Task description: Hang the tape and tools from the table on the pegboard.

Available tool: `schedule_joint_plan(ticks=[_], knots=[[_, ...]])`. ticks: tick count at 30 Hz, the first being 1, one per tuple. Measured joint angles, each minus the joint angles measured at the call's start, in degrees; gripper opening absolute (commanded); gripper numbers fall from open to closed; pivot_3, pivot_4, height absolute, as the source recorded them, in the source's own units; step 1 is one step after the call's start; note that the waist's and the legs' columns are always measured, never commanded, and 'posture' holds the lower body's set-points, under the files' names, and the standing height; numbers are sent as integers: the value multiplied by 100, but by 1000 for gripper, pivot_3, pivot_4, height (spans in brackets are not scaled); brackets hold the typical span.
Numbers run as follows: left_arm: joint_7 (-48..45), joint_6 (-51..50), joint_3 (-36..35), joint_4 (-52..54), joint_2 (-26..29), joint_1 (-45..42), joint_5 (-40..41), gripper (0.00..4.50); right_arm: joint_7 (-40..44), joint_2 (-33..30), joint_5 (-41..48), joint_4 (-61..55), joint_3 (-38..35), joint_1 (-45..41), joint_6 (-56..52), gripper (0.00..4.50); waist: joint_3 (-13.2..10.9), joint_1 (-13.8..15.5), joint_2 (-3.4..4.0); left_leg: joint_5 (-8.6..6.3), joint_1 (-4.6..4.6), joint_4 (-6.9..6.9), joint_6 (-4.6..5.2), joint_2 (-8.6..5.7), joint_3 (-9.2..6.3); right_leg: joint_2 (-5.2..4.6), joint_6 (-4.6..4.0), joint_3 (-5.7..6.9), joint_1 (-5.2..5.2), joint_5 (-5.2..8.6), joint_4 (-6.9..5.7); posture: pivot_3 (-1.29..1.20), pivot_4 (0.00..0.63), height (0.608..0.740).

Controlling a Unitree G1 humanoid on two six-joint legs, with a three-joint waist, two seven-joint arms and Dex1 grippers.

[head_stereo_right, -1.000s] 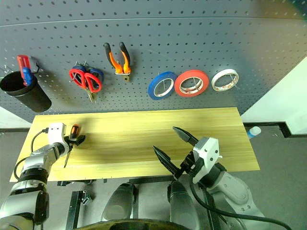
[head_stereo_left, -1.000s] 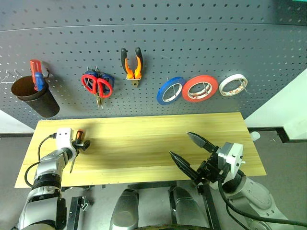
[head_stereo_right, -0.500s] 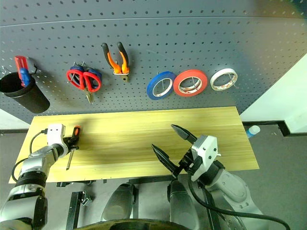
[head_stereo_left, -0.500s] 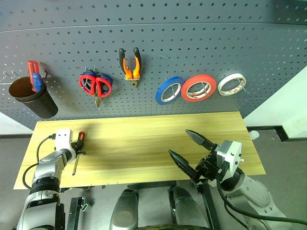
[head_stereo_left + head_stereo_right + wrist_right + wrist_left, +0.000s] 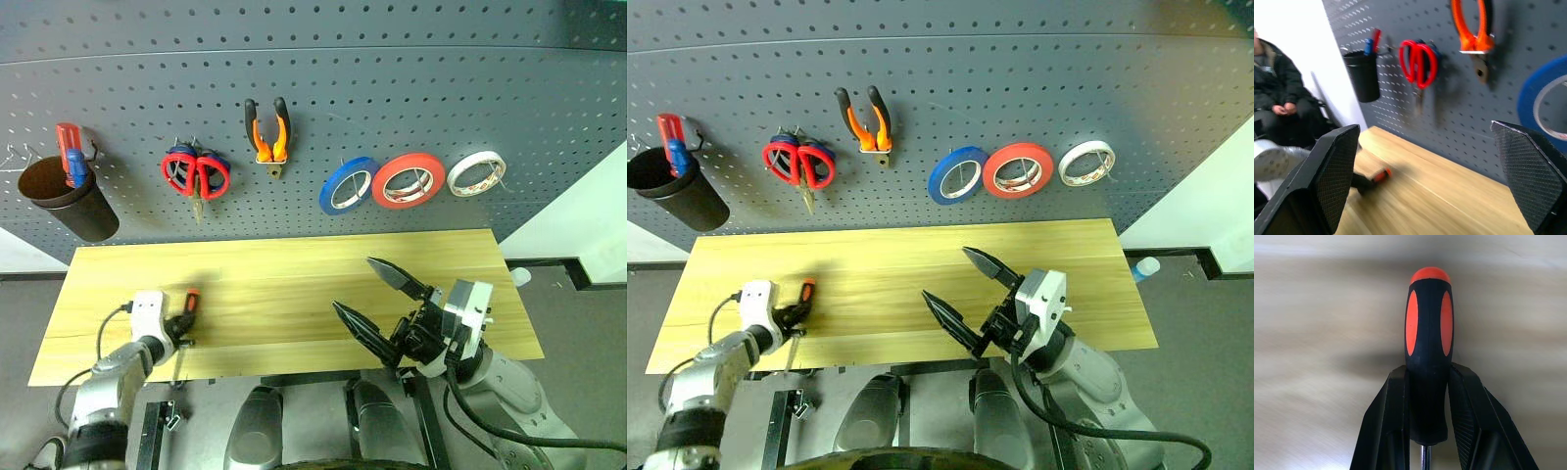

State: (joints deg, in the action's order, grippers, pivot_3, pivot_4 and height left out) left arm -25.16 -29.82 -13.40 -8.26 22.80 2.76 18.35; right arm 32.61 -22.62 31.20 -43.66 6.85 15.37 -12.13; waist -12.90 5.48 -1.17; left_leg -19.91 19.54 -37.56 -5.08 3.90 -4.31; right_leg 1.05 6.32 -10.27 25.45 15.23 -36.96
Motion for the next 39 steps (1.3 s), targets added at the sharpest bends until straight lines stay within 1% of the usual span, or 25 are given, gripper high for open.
schedule_joint_plan(ticks=[3,6,11,17,20,23,29,33,36,39], knots=[[-115,-77,228,595,-113,215,92,775,3,8,4,-2,89,-157,0,4500,2,17,-5,0,0,-1,-1,0,-1,0,0,0,0,0,-1,292,178,727],[-294,143,390,1203,-174,281,106,775,3,18,-13,0,145,-169,4,4500,3,10,-6,0,1,-2,-1,-3,-1,-2,0,-1,-2,0,1,296,168,727],[-770,966,607,1507,-320,118,136,775,6,90,-159,192,200,-272,112,4500,8,10,-11,0,0,-1,0,-3,-1,-1,0,0,-2,-2,3,302,146,727],[-1067,1407,512,2077,-341,-117,558,775,65,159,-314,543,198,-331,345,4500,29,26,-17,0,4,-10,1,-3,-1,-2,1,0,-4,-5,2,319,123,727],[-1186,1443,366,2343,-183,-105,733,775,93,240,-401,714,211,-451,477,4500,34,22,-23,0,2,-11,1,-3,-1,-1,1,0,-4,-5,-2,328,119,727],[-1278,1375,77,2542,115,-147,1007,775,152,282,-432,926,209,-550,596,4500,43,44,-32,0,2,-16,2,-3,-1,-1,-1,1,-5,-6,-5,339,118,727],[-1444,835,-525,2921,716,-582,1976,775,268,318,-556,1261,204,-687,801,4500,52,159,-34,-1,4,-36,3,-4,-1,-1,-6,1,-13,-10,-6,344,112,727],[-1598,551,-940,2863,1080,-551,2423,775,295,348,-616,1371,192,-702,920,4500,68,157,-40,-2,2,-36,5,-4,-1,-1,-6,2,-13,-10,-9,347,111,727],[-1686,559,-1167,2598,1181,-446,2442,775,311,349,-626,1430,176,-701,955,4500,72,165,-38,-2,0,-36,5,-4,-1,-1,-7,3,-13,-11,-12,357,107,727],[-1592,654,-1248,2293,1171,-637,2423,775,328,352,-628,1512,153,-741,987,4500,83,213,-55,-2,0,-41,5,-4,-2,-1,-13,6,-14,-15,-14,360,104,727]])
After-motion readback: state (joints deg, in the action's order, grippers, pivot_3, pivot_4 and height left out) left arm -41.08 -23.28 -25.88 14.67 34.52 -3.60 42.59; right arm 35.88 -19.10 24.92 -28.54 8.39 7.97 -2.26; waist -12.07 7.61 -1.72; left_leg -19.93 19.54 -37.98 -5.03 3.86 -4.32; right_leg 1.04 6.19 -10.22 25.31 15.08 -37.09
